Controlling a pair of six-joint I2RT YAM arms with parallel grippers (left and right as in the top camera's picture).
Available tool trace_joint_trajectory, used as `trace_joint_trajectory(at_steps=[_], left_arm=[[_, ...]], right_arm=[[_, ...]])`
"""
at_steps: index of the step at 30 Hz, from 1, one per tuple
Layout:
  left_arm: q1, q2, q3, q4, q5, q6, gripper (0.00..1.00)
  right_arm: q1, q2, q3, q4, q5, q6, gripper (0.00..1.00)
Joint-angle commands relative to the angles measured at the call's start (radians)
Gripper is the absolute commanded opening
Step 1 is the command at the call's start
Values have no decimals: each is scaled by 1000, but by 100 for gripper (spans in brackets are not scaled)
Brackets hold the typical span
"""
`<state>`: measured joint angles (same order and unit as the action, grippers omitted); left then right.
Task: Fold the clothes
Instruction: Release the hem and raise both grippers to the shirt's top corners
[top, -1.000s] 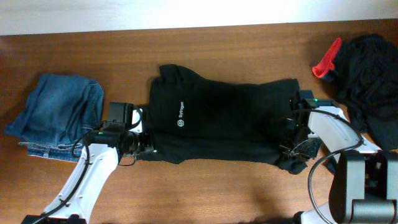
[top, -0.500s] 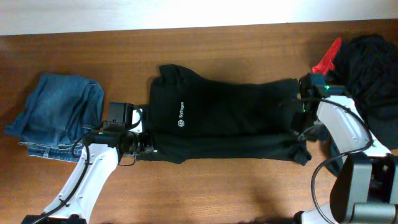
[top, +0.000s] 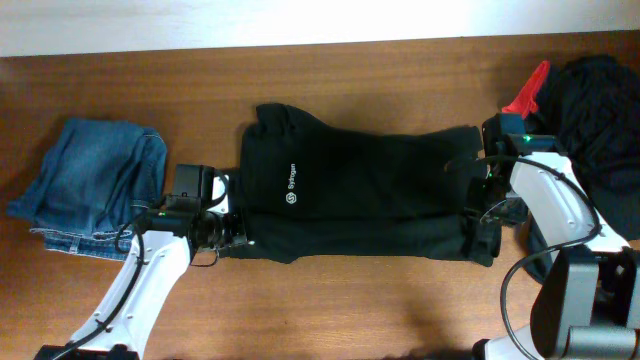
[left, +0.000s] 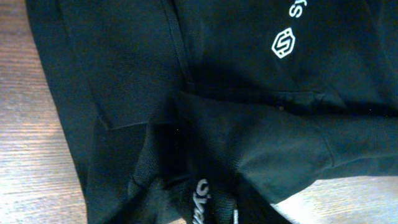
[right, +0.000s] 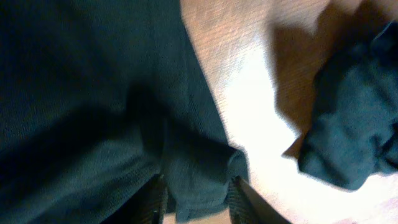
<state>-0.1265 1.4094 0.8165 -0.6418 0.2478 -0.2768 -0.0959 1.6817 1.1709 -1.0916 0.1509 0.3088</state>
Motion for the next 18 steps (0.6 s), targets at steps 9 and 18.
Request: trace_joint_trajectory(at_steps=[9, 18], left_arm=[[46, 4, 163, -59, -9, 32, 68], [24, 5, 190, -141, -5, 86, 67]], right_arm=[[-3, -21, 16, -21, -118, -12, 46], [-3, -21, 16, -4, -248, -17, 58]])
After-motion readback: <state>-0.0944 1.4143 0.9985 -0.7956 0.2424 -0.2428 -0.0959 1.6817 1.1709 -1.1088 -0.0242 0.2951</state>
